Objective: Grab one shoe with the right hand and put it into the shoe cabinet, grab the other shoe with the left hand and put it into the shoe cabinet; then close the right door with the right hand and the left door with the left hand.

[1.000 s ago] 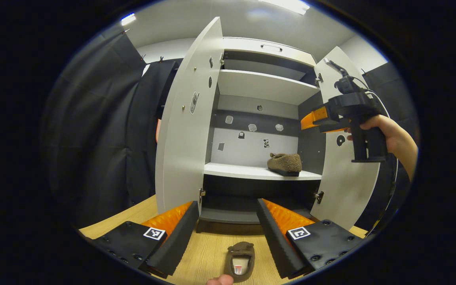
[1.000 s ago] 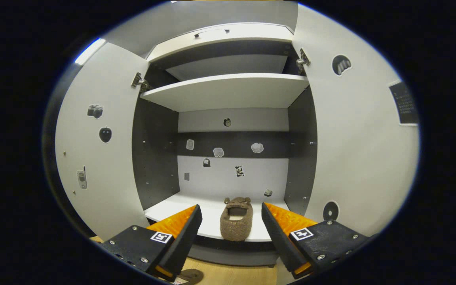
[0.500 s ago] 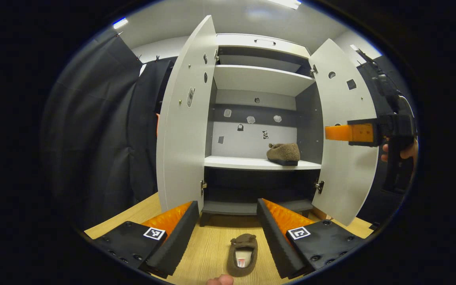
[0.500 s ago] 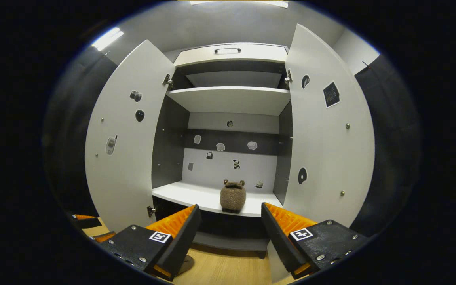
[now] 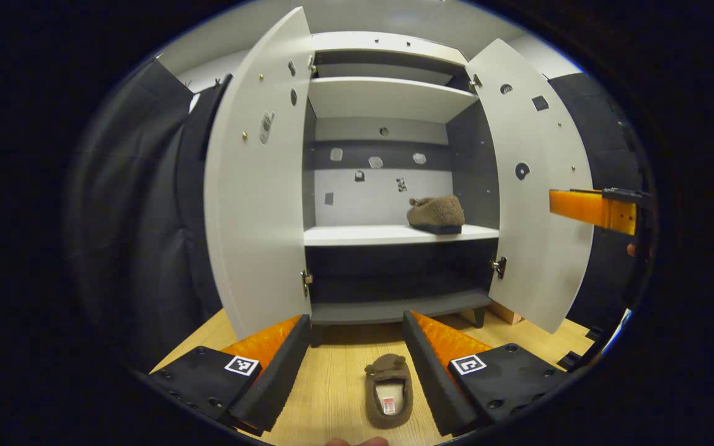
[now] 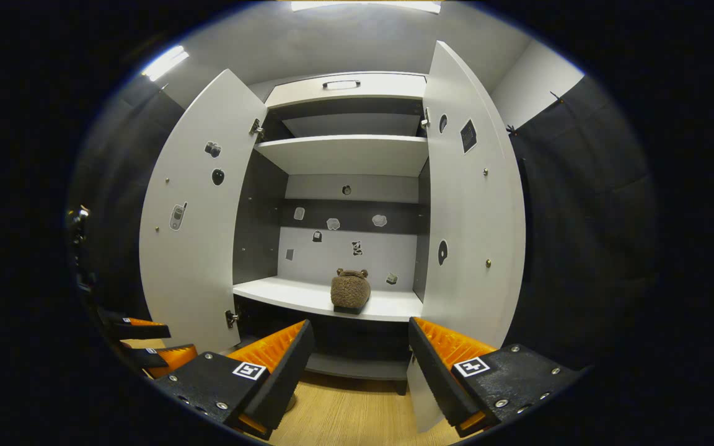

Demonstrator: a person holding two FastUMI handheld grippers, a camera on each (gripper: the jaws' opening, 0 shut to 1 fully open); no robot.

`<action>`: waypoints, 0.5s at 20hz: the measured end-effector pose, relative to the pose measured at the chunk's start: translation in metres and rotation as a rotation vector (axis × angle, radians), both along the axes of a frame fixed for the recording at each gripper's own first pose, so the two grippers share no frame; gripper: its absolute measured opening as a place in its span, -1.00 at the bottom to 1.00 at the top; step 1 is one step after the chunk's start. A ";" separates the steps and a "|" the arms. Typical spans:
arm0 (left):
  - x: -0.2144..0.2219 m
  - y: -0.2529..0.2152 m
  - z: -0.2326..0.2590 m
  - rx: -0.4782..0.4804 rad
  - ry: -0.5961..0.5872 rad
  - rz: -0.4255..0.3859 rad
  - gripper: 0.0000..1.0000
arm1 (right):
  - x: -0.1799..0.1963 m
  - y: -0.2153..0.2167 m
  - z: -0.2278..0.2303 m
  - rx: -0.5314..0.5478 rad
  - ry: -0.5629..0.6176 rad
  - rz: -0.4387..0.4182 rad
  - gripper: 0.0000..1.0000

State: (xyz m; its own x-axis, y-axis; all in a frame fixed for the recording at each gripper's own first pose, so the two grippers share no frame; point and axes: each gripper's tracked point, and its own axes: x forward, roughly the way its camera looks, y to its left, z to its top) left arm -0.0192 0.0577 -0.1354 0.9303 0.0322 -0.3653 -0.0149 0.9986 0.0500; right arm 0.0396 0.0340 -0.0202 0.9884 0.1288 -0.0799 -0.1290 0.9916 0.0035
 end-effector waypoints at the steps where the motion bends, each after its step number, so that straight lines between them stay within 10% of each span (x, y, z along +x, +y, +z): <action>1: -0.001 0.003 -0.023 -0.003 0.072 0.001 0.92 | -0.003 0.000 -0.004 0.008 0.010 0.005 0.88; 10: -0.004 0.009 -0.202 -0.110 0.496 -0.071 0.84 | -0.019 -0.020 -0.022 -0.016 0.055 -0.039 0.88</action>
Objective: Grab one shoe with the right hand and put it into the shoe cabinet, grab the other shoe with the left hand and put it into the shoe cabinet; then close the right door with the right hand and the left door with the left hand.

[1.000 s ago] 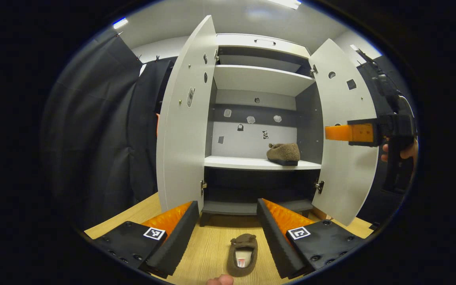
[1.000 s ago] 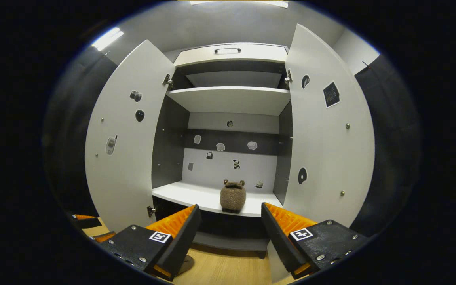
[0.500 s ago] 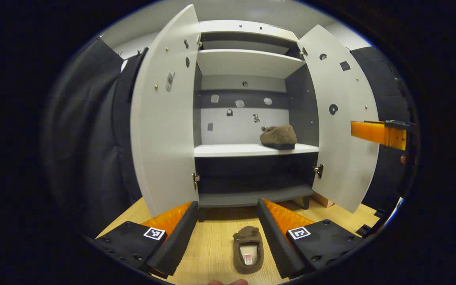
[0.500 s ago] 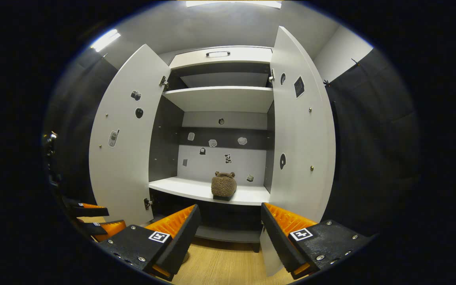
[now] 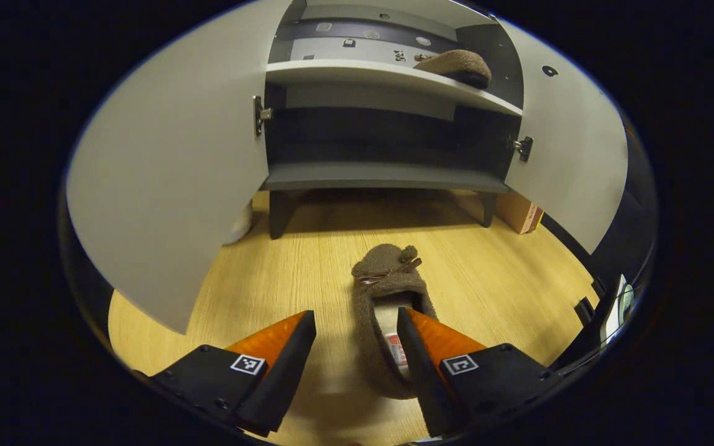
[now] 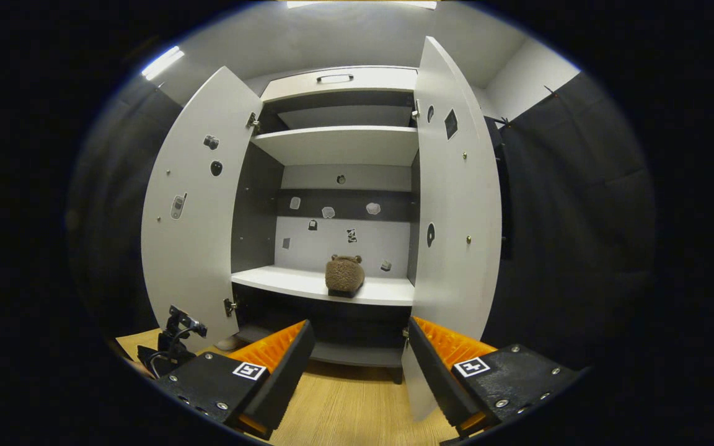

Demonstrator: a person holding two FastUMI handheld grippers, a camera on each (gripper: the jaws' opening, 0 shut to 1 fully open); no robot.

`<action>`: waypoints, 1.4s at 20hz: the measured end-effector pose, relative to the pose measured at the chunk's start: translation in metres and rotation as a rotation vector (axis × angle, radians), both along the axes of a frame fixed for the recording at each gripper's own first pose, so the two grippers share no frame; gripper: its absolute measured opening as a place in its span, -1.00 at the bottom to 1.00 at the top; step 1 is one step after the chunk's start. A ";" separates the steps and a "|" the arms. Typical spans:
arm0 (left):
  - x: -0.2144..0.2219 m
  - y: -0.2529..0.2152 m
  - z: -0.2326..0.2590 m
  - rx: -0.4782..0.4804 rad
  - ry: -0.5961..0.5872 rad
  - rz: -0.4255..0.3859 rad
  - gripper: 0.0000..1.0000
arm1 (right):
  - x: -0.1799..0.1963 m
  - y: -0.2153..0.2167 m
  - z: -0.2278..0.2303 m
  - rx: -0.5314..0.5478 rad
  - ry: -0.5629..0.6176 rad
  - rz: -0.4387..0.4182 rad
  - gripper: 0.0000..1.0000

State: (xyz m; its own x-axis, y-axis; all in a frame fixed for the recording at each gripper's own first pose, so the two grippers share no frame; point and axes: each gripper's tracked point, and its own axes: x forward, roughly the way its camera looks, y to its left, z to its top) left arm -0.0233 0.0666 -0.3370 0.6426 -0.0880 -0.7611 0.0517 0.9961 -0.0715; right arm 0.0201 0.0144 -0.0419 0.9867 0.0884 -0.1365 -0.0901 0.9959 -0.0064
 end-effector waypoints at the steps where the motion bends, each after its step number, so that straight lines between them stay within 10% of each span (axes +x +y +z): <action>1: -0.003 -0.002 -0.006 -0.013 0.019 -0.006 0.77 | -0.001 -0.004 -0.003 -0.002 0.013 -0.007 0.88; 8: 0.035 0.002 -0.052 -0.021 0.069 -0.006 0.87 | -0.003 -0.011 -0.012 0.002 0.058 -0.035 0.88; 18: 0.057 -0.003 -0.071 -0.079 0.028 0.027 -0.64 | 0.009 -0.011 -0.028 0.004 0.097 -0.030 0.89; 28: 0.020 0.013 0.051 -0.020 -0.096 0.231 -0.82 | 0.009 -0.005 -0.033 0.015 0.091 -0.013 0.89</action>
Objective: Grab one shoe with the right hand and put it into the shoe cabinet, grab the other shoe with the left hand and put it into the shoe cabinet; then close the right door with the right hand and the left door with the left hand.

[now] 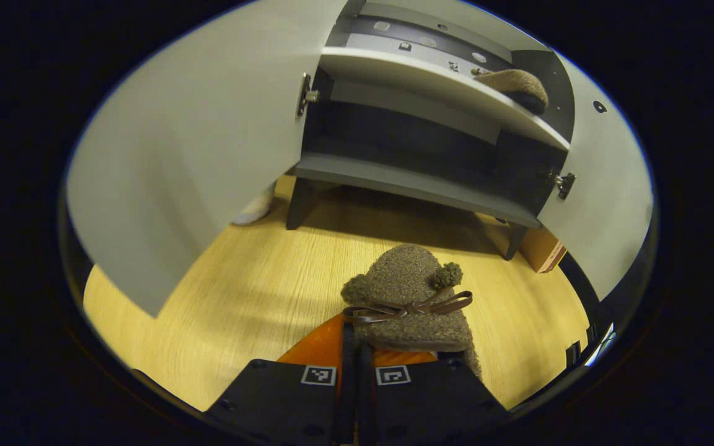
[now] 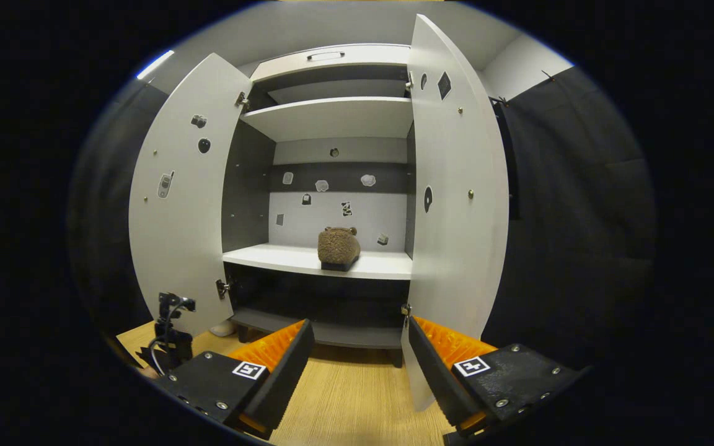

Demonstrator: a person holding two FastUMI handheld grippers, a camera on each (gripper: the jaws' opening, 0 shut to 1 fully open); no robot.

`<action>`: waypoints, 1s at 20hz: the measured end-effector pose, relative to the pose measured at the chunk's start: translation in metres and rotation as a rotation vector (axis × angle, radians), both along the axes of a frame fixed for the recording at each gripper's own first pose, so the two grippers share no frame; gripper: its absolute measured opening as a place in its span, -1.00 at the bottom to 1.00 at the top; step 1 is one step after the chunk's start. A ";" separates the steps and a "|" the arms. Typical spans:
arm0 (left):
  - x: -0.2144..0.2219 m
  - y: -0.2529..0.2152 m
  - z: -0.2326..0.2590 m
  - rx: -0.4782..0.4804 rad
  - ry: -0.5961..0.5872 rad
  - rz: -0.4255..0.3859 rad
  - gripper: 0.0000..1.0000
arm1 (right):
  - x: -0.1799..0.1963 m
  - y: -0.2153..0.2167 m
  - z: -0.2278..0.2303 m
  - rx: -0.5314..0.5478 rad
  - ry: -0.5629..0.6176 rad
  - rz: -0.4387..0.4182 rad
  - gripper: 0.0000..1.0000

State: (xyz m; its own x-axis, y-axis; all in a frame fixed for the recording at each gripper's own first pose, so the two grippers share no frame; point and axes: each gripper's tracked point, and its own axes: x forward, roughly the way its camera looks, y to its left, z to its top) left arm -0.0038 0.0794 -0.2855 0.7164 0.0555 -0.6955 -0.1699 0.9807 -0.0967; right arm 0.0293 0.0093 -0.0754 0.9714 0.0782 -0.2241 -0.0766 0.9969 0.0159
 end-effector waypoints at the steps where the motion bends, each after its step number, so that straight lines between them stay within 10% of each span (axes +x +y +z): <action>1: -0.001 -0.001 0.027 0.011 -0.032 0.009 -0.82 | 0.000 0.001 0.001 -0.001 -0.008 -0.001 0.89; 12: 0.178 -0.018 0.376 0.041 -0.425 -0.012 -0.82 | -0.002 0.007 0.007 0.025 -0.033 0.014 0.89; 20: 0.333 -0.010 0.403 -0.011 -0.419 0.012 -0.82 | -0.012 -0.018 0.010 0.038 -0.043 -0.043 0.89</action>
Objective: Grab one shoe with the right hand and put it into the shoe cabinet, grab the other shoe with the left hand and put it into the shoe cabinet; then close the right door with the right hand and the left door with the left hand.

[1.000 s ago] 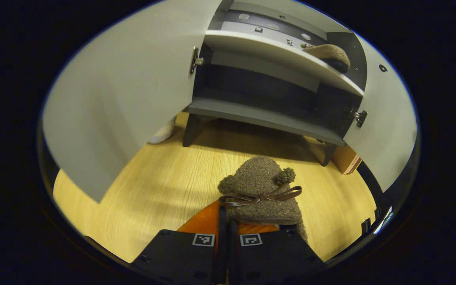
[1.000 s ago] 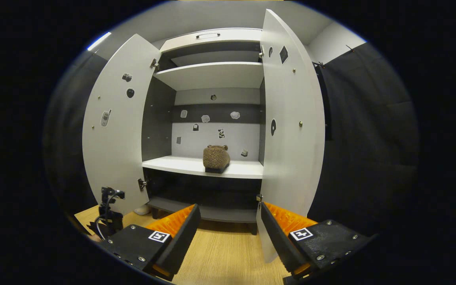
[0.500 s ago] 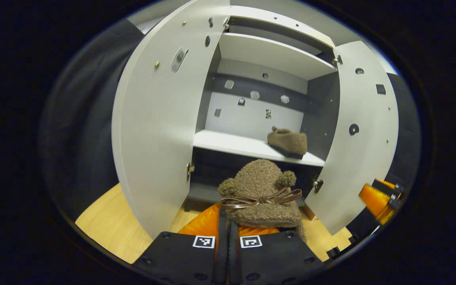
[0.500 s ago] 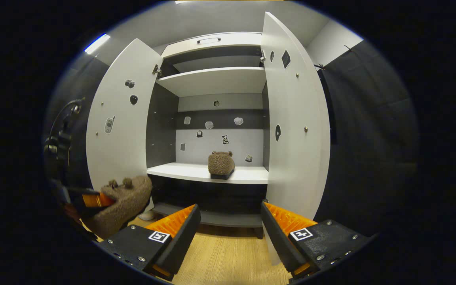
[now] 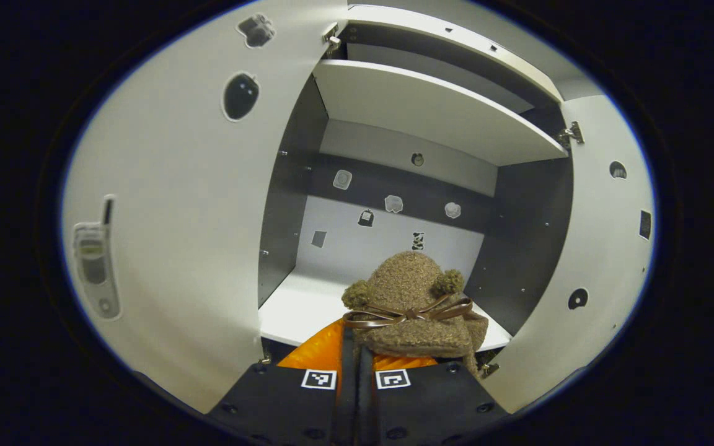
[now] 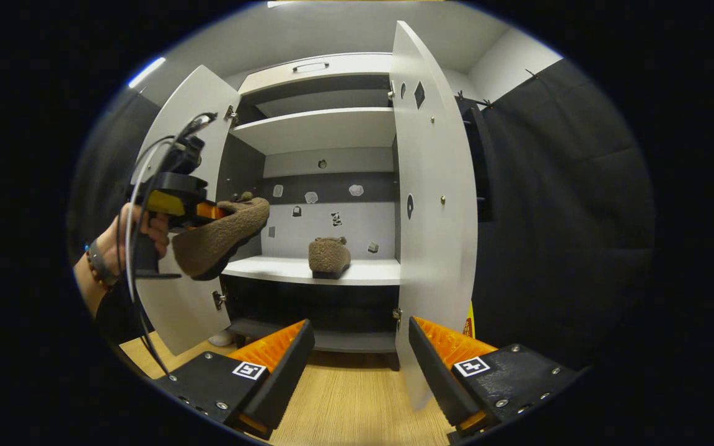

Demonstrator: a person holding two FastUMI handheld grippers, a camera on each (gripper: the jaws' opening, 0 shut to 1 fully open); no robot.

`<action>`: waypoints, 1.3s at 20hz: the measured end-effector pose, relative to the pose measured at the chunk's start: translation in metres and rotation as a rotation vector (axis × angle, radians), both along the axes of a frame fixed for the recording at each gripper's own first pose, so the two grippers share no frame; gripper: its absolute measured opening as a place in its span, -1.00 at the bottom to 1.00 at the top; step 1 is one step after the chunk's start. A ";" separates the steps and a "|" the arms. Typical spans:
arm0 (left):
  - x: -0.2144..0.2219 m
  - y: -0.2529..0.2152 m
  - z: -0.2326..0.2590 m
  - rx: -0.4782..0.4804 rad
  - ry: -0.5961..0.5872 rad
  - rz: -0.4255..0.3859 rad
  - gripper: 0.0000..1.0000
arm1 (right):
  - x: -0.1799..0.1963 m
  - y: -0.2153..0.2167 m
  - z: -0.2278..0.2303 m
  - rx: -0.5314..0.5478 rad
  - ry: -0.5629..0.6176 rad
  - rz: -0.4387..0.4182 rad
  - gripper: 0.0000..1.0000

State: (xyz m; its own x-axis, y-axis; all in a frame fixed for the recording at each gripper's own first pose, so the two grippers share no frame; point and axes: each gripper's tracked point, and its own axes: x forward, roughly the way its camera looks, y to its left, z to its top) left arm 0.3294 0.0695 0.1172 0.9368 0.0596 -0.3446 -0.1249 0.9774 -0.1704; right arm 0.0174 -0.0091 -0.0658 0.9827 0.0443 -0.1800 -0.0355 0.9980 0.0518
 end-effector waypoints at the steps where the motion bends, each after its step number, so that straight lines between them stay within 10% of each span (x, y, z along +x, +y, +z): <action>1: 0.027 0.000 -0.006 -0.010 0.021 0.001 -0.82 | 0.001 -0.004 -0.001 -0.003 0.001 -0.007 0.89; 9: 0.143 0.018 -0.101 0.038 0.271 0.054 -0.82 | 0.003 -0.014 -0.011 -0.028 0.035 -0.024 0.89; 17: 0.156 0.017 -0.132 0.088 0.347 0.025 -0.79 | 0.006 -0.028 -0.019 -0.027 0.047 -0.057 0.89; 26: 0.146 0.021 -0.140 0.028 0.377 0.028 0.02 | 0.006 -0.025 -0.016 -0.030 0.039 -0.038 0.89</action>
State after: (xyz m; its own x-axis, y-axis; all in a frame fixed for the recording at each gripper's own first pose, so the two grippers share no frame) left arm 0.4753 0.0904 -0.0224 0.7427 0.0974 -0.6625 -0.2002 0.9764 -0.0809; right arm 0.0239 -0.0336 -0.0817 0.9757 0.0008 -0.2191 0.0043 0.9997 0.0227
